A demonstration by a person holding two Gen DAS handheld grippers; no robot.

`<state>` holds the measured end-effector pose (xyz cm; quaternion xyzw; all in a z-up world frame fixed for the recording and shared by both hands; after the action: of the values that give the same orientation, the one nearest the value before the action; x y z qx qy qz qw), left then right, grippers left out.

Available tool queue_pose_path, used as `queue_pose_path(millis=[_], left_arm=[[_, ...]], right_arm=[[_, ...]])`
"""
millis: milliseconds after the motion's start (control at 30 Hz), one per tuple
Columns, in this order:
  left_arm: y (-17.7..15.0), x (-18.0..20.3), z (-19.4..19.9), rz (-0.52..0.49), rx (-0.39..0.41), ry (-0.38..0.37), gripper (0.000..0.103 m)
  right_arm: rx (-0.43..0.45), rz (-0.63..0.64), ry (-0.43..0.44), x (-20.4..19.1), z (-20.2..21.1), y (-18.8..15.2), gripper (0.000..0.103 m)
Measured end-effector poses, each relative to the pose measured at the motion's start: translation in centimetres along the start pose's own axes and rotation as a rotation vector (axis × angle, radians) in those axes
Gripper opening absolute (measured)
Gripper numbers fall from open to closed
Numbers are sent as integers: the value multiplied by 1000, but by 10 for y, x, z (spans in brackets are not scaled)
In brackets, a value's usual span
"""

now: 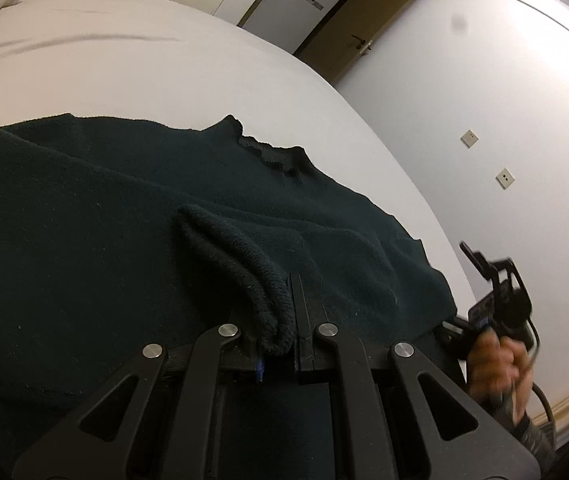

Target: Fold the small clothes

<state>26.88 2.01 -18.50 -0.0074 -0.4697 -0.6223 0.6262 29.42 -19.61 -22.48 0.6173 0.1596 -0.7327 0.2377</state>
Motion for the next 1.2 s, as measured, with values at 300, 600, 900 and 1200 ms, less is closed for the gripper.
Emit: queue_pose_path(millis=[300, 600, 900, 1200], left_arm=[[28, 8, 27, -16, 129, -37, 8], [-1, -26, -3, 61, -63, 89, 8], [2, -43, -7, 196, -132, 12, 9], [-2, -49, 16, 211, -287, 57, 13]], right_arm=[[59, 37, 21, -18, -11, 26, 71], [9, -10, 52, 18, -13, 27, 40], [21, -89, 48, 23, 3, 25, 47], [-74, -132, 21, 24, 48, -18, 63]])
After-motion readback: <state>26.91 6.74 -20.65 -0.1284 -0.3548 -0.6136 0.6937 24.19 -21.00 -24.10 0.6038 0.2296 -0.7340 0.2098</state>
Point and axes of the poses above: each gripper's, at about its wrist camera, not at the fingertips, and z roughly against the way its jaws point, x to its right, y to its top, the point moved 6 cm from there along -z, roughly the way its jaws point, and after that the axes turned 2 degrees about -y, right-handed, at the moved point
